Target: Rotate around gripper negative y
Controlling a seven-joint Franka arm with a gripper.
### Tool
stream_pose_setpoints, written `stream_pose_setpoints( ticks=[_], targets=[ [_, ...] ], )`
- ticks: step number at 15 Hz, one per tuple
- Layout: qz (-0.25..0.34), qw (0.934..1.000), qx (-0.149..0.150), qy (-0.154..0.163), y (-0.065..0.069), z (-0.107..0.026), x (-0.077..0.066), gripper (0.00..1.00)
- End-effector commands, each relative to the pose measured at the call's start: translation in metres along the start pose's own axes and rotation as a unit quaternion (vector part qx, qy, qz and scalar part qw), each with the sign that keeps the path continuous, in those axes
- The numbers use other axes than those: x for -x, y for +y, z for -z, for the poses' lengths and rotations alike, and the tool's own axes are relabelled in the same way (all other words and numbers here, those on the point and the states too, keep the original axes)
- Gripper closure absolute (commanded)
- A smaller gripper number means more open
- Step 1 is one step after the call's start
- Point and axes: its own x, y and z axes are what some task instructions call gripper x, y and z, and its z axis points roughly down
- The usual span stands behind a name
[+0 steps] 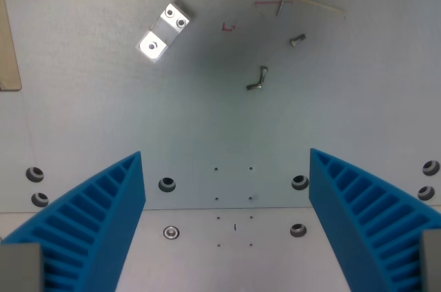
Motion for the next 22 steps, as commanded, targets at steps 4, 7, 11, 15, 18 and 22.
stream_pose_setpoints(
  ticks=[4, 7, 11, 15, 18, 22],
  targets=[
    [0.000, 0.9997, 0.000, -0.023, 0.0000, 0.0032, 0.0001, 0.00],
    [0.000, 0.9991, 0.000, -0.043, 0.0000, 0.0032, 0.0001, 0.00],
    [0.000, 0.9976, 0.000, -0.070, 0.0000, 0.0032, 0.0001, 0.00],
    [0.000, 0.9953, 0.000, -0.096, 0.0000, 0.0032, 0.0001, 0.00],
    [0.000, 0.9932, 0.000, -0.116, 0.0000, 0.0032, 0.0001, 0.00],
    [0.000, 0.9898, 0.000, -0.143, 0.0000, 0.0032, 0.0001, 0.00]
  ],
)
